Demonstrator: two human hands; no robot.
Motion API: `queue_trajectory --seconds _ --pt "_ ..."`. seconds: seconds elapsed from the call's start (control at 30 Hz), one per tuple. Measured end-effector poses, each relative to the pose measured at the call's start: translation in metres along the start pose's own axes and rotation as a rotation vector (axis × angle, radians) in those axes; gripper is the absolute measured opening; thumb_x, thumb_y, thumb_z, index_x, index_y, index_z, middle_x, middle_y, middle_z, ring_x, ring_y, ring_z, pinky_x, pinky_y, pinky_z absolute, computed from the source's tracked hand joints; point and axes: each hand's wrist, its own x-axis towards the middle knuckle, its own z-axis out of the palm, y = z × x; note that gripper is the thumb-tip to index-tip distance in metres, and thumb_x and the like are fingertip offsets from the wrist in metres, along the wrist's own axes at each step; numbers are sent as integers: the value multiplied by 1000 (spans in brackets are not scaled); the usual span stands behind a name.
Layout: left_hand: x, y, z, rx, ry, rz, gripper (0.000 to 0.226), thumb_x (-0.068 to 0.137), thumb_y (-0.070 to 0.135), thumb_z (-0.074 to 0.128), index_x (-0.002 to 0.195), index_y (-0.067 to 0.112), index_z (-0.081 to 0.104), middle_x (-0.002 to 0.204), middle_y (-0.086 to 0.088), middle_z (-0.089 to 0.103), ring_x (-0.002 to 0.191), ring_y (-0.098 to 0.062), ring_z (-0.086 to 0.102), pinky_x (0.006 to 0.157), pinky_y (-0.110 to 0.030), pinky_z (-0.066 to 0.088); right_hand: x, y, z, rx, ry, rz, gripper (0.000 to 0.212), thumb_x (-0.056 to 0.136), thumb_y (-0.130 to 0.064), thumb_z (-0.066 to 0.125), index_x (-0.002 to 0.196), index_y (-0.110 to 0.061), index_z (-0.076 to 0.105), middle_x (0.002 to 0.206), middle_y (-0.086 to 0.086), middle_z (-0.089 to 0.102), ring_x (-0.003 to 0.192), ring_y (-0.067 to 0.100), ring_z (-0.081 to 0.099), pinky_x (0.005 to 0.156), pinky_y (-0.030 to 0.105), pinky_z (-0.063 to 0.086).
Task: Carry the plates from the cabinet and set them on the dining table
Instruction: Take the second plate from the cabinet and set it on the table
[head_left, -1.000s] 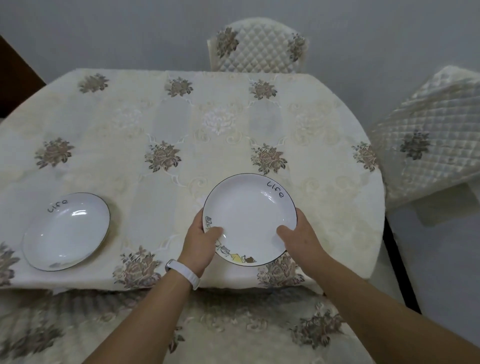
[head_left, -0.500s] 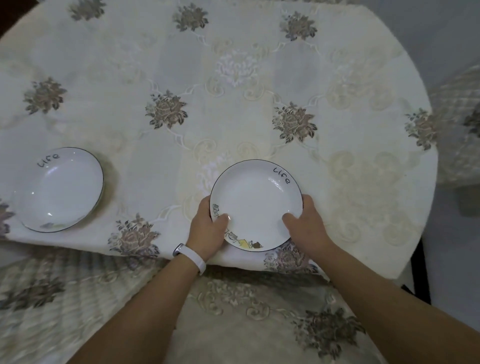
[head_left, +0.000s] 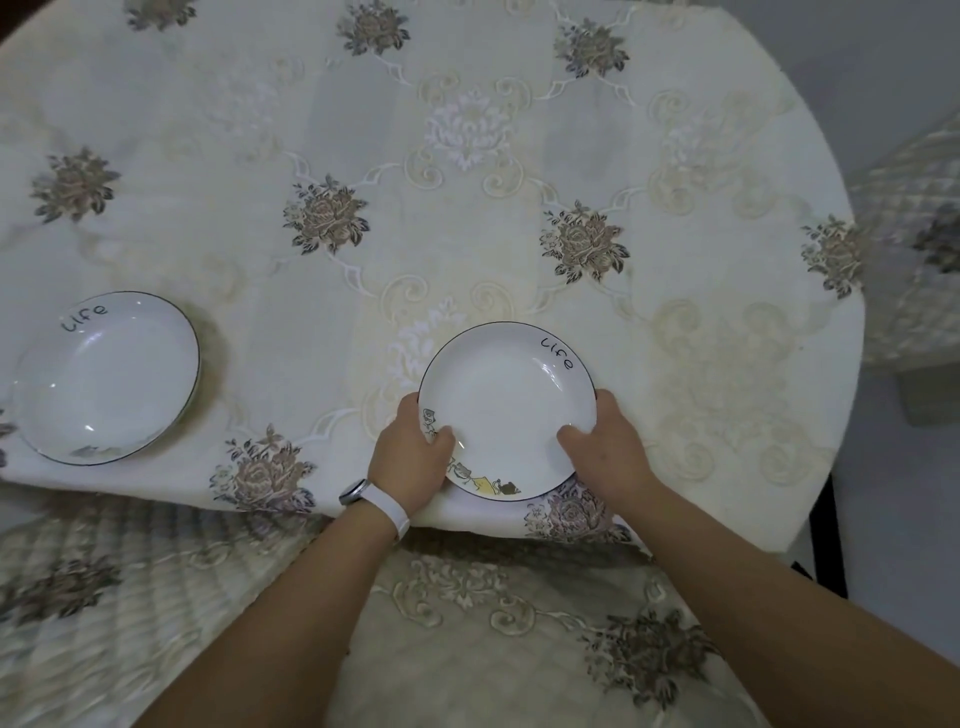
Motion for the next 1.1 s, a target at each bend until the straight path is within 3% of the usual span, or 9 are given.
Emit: queue_trajectory --seconds 0.27,0.33,0.47,0.53,0.67,0.83,1.0,1.1 --pt "-9 6 -20 45 -66 70 34 87 23 56 120 22 47 95 8 61 85 -18 59 66 -29 43 -13 -6 -16 -251 -50 17 31 90 -32 52 115 -15 44 86 2 61 71 18 59 62 33 44" --pt "-15 6 -30 66 -50 102 36 87 23 57 122 19 47 94 8 60 85 -18 62 73 -34 50 -21 -10 -22 -331 -39 6 41 89 -38 49 123 -16 44 95 6 62 79 23 62 69 36 50" --pt "-30 5 -52 140 -28 174 59 90 32 58 143 18 37 137 -4 49 121 -22 51 99 -41 44 -41 -22 -31 -469 94 -166 52 93 -39 48 139 -17 40 132 10 48 117 30 49 90 42 44" --pt "-41 7 -62 139 -24 219 59 91 31 58 144 17 36 144 -5 44 129 -23 45 105 -42 39 -51 -28 -35 -506 129 -284 53 94 -38 49 142 -15 40 140 8 44 125 28 43 96 41 40" --pt "-62 11 -78 142 30 277 53 91 27 60 140 16 43 142 -5 46 129 -22 45 106 -38 37 -66 -38 -38 -609 170 -444 52 95 -36 50 140 -12 44 141 8 47 125 28 44 97 39 41" --pt "-97 11 -93 373 166 409 56 83 41 49 131 13 55 135 -10 55 123 -28 52 101 -44 43 -89 -51 -35 -677 218 -628 50 94 -38 52 137 -14 50 139 6 51 124 28 47 96 41 40" --pt "-140 8 -99 532 297 377 60 81 52 37 130 23 56 138 -7 53 122 -29 52 104 -51 37 -115 -59 -31 -722 167 -769 52 92 -45 46 135 -17 53 144 8 48 132 29 43 101 43 39" --pt "-173 7 -101 555 356 326 55 83 50 40 130 26 56 140 -5 52 125 -26 49 109 -49 31 -134 -61 -31 -749 112 -833 50 94 -45 47 137 -20 51 147 5 45 135 26 39 105 42 35"
